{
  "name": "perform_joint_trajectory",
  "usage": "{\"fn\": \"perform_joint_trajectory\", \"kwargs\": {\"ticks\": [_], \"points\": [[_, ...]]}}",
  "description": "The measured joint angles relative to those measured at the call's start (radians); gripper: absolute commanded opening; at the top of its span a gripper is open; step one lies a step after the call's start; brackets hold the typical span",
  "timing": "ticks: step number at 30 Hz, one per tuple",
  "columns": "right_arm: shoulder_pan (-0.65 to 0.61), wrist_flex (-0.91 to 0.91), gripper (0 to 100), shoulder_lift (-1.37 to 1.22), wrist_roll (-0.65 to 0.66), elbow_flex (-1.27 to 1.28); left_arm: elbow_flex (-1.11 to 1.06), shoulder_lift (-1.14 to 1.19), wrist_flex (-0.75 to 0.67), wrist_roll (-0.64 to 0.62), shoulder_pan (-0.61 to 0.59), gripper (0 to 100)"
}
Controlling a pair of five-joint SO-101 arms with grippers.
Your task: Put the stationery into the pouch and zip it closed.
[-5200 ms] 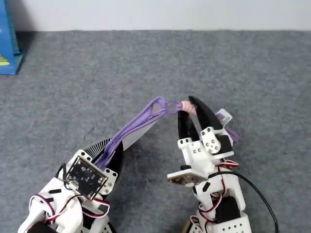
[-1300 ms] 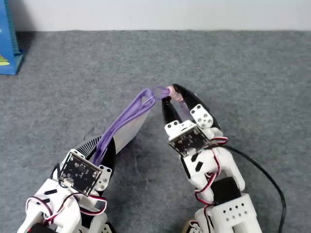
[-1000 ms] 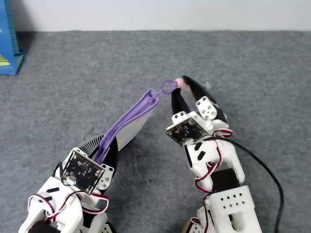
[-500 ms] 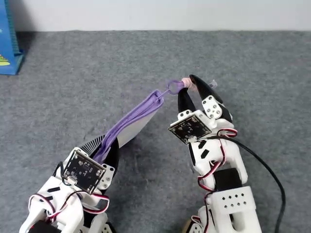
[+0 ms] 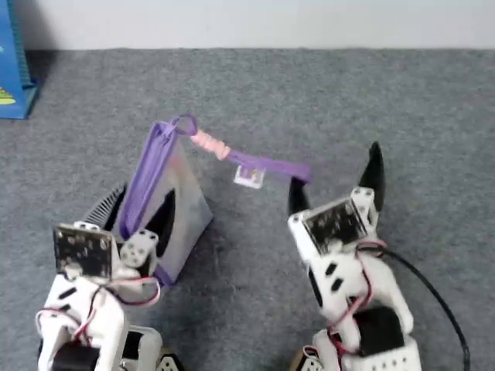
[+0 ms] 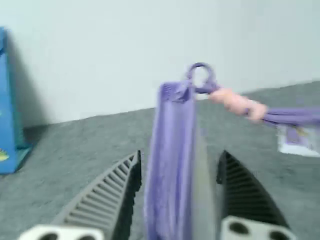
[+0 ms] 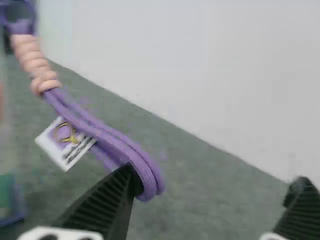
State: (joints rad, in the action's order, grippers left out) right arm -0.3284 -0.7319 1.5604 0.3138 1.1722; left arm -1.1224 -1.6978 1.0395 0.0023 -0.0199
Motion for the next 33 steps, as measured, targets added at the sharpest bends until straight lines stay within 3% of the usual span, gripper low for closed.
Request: {"fn": "perform_joint_trajectory", "kwargs": {"ticks": [5,11,20,28,33], "points": [[-0.075,-0.146,35.1,0.150,-0.064,0.000,-0.115,0.000,-0.107,-0.006,-0.146,26],[-0.081,-0.229,32.5,0.226,-0.098,0.000,-0.120,0.003,-0.121,-0.006,-0.267,26],[-0.078,-0.253,32.5,0.245,-0.150,-0.025,0.114,0.000,-0.121,-0.009,-0.499,26],[-0.114,-0.253,32.5,0.262,-0.198,-0.101,0.229,0.000,-0.034,-0.009,-0.512,26],[-0.256,-0.253,32.5,0.262,-0.206,-0.101,0.230,0.000,0.025,-0.011,-0.394,26]]}}
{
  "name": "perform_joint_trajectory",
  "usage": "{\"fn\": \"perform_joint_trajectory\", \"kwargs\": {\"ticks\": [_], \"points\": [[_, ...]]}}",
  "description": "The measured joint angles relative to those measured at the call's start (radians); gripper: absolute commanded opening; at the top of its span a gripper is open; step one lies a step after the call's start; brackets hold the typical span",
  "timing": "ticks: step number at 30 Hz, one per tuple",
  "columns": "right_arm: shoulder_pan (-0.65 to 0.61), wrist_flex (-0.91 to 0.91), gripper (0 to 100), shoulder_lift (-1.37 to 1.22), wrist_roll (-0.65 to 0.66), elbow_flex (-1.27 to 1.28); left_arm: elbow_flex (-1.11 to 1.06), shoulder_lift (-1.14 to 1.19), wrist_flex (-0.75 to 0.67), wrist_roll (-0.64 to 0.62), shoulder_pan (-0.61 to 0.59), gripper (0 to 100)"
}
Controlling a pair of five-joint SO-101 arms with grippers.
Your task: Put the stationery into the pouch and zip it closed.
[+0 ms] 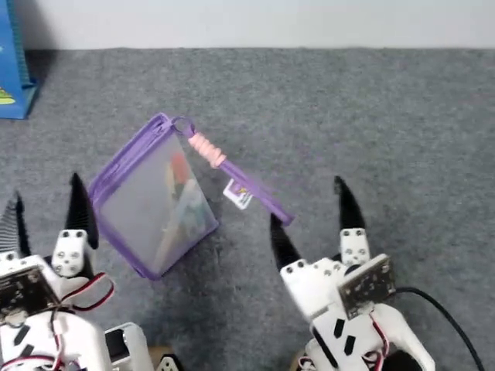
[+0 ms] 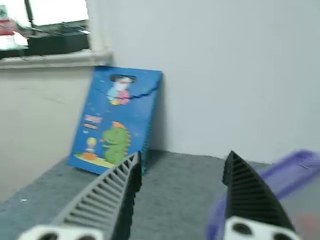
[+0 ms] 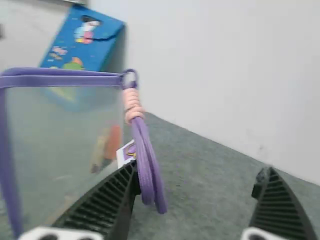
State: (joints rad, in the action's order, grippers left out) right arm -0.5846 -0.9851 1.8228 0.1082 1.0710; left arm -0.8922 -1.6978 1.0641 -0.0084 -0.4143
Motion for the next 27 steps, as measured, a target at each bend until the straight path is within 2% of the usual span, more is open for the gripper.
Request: {"fn": "perform_joint_trajectory", "kwargs": {"ticks": [4,8,14,21,27], "points": [[-0.121,0.000,32.5,0.000,-0.014,0.000,0.000,0.000,0.032,-0.003,0.084,26],[-0.181,0.002,32.5,0.000,-0.072,0.000,-0.031,0.000,0.029,-0.003,0.133,26],[-0.298,0.021,32.4,0.000,-0.196,0.000,-0.213,0.000,-0.086,-0.009,0.153,26],[-0.437,0.025,32.4,0.000,-0.273,0.000,-0.382,0.000,-0.258,-0.003,0.147,26],[-0.462,0.025,32.4,0.000,-0.275,0.000,-0.402,0.000,-0.273,-0.003,0.149,26]]}}
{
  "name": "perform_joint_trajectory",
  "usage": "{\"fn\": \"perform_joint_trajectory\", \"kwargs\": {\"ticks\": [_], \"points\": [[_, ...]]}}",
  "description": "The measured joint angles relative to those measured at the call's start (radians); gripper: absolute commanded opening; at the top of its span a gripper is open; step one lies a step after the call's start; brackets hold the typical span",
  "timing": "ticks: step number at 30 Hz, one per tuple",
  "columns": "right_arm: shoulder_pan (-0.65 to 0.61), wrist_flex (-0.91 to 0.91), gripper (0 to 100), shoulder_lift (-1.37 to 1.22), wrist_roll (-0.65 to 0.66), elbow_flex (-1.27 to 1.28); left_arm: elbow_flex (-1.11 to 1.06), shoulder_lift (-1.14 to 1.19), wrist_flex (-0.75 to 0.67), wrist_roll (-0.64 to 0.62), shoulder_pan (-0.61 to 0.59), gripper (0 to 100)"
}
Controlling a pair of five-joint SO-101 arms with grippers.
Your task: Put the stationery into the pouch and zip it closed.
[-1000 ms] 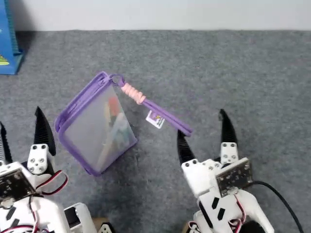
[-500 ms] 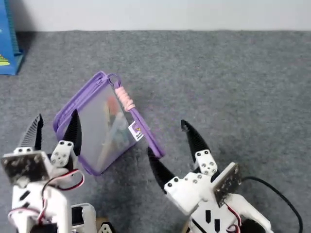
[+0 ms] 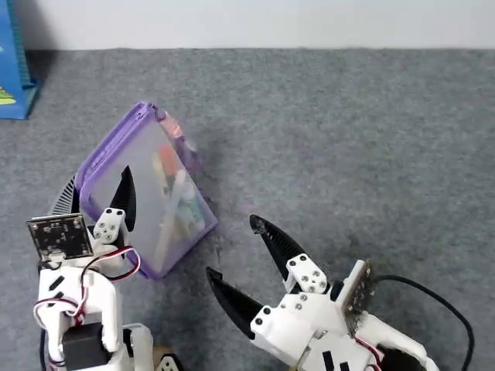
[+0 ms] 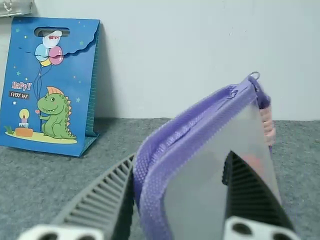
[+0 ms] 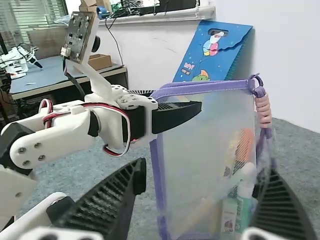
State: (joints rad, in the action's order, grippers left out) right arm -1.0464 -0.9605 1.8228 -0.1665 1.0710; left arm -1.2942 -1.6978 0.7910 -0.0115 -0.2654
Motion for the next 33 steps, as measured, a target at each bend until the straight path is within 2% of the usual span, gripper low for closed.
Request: {"fn": "perform_joint_trajectory", "kwargs": {"ticks": [5,11,16,25,27,30,31,33], "points": [[0.028,0.000,32.4,0.000,0.000,0.011,0.003,0.000,0.028,0.000,-0.002,26],[0.259,0.002,32.4,-0.008,0.052,0.170,0.094,0.003,0.147,0.000,-0.005,26],[0.405,0.002,32.4,-0.005,0.060,0.210,0.212,0.002,0.164,0.000,-0.086,26],[0.445,0.002,32.2,-0.002,0.063,0.210,0.370,0.000,0.181,0.000,-0.181,25],[0.445,0.002,28.0,-0.002,0.063,0.210,0.371,0.000,0.226,0.000,-0.181,19],[0.445,0.002,13.8,-0.002,0.063,0.210,0.371,0.000,0.310,0.000,-0.180,3],[0.445,0.002,8.0,-0.002,0.063,0.210,0.371,0.000,0.336,0.000,-0.180,1],[0.445,0.002,0.0,-0.002,0.063,0.210,0.368,0.000,0.373,0.000,-0.167,2]]}}
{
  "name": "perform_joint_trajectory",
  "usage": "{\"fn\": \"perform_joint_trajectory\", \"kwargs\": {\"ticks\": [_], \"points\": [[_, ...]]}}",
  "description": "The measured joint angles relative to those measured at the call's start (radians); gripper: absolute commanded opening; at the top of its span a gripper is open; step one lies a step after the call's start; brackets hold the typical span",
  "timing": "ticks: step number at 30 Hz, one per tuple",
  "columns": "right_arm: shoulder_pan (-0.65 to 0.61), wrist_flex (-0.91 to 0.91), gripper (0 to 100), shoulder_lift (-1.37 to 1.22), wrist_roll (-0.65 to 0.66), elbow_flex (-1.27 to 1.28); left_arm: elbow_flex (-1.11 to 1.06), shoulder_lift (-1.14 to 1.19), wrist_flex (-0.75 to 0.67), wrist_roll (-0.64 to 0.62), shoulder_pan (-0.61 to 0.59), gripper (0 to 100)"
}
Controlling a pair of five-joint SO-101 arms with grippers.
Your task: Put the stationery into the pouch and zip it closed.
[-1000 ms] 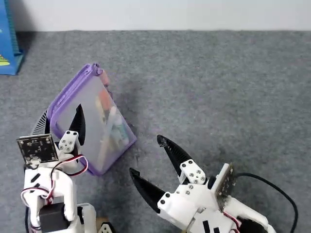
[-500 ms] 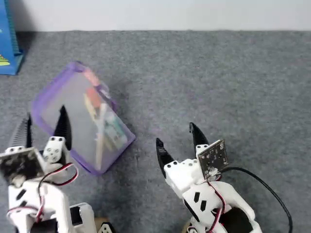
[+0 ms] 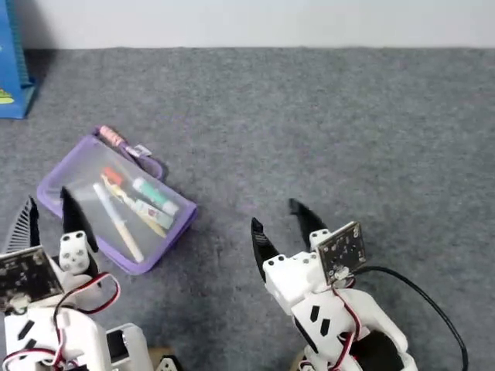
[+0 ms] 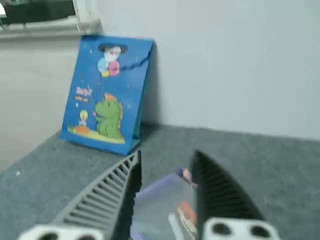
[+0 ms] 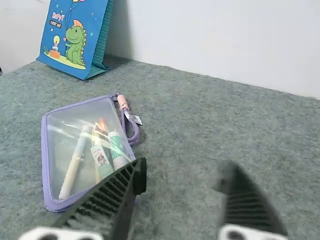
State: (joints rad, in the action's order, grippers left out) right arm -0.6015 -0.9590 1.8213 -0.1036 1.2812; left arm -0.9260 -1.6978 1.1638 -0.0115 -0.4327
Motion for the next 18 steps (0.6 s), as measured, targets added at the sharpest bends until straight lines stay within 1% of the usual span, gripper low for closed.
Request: {"fn": "perform_joint_trajectory", "kwargs": {"ticks": [2,3,7,12,15,18], "points": [[0.000,0.000,4.9,0.000,0.000,0.000,-0.021,0.000,0.021,0.011,0.046,1],[0.005,0.000,5.4,0.002,0.000,0.006,-0.044,0.000,0.029,0.015,0.074,1],[0.078,0.014,0.6,-0.011,0.000,0.081,-0.175,0.000,0.032,0.051,0.184,1],[0.222,0.063,0.9,-0.014,0.000,0.199,-0.310,0.000,0.032,0.068,0.310,2],[0.296,0.081,0.9,-0.014,0.000,0.250,-0.362,0.000,0.032,0.069,0.350,2],[0.344,0.086,0.9,-0.014,0.000,0.296,-0.416,0.000,0.032,0.069,0.370,2]]}}
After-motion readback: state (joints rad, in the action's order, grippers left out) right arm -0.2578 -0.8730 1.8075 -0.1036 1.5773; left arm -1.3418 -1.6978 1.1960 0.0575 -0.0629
